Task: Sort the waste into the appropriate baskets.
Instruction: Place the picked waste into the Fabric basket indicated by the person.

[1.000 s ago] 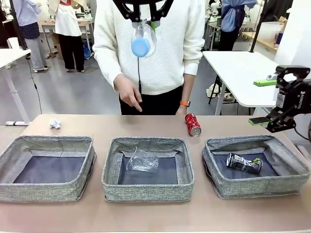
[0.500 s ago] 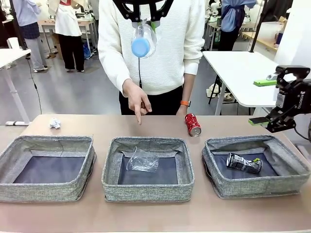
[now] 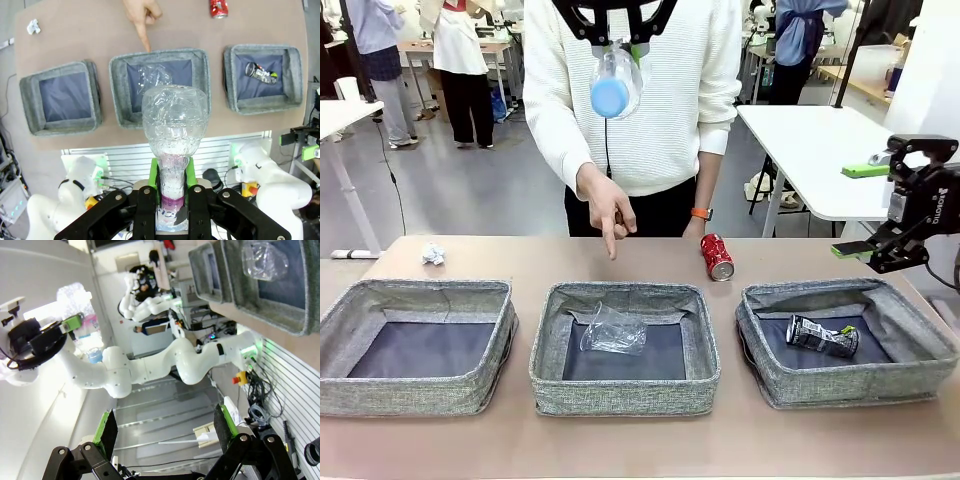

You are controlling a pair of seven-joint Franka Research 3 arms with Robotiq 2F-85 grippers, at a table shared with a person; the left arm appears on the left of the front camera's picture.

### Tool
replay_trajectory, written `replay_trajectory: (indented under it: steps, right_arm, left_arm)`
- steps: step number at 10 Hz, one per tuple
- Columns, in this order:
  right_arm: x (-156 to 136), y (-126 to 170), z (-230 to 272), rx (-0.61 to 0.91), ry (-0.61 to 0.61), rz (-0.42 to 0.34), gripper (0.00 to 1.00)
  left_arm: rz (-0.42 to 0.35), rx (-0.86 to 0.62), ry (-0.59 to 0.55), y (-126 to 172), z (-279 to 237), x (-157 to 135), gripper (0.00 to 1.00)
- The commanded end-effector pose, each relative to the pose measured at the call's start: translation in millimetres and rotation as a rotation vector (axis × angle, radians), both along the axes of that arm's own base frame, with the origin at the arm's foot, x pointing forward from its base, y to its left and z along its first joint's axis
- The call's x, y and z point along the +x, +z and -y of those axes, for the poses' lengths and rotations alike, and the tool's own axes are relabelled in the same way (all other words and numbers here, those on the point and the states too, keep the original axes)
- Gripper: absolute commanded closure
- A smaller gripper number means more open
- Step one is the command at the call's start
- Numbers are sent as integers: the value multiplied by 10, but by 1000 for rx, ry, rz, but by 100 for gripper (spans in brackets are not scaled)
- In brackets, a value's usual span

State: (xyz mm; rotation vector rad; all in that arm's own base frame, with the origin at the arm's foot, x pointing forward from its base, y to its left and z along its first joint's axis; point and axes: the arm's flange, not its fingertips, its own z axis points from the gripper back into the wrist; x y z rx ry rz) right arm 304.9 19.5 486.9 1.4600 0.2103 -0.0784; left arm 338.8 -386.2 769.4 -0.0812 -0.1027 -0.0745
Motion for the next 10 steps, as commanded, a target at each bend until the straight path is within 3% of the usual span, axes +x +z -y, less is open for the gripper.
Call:
replay_trajectory:
  steps: [1,3,7,8,9,10]
  right_arm:
    - [9,27,-10,18,1,13,0]
    - [9,27,-10,18,1,13,0]
    - [9,27,-10,18,1,13,0]
    - [9,27,-10,18,1,13,0]
    - [9,27,-10,18,1,13,0]
    - [9,27,-10,18,1,13,0]
  left_arm:
    - [15,0,-9,-1,-22,-13,78]
    - [0,0,0,0,0,0,78]
    - [80,-46,10,-1557,185,-550,78]
    - [146,-16,82,-1902,253,-558,78]
    - [146,-34,43,-2227,319,-448,78]
    - [94,-103,9,-2434,373,-332,78]
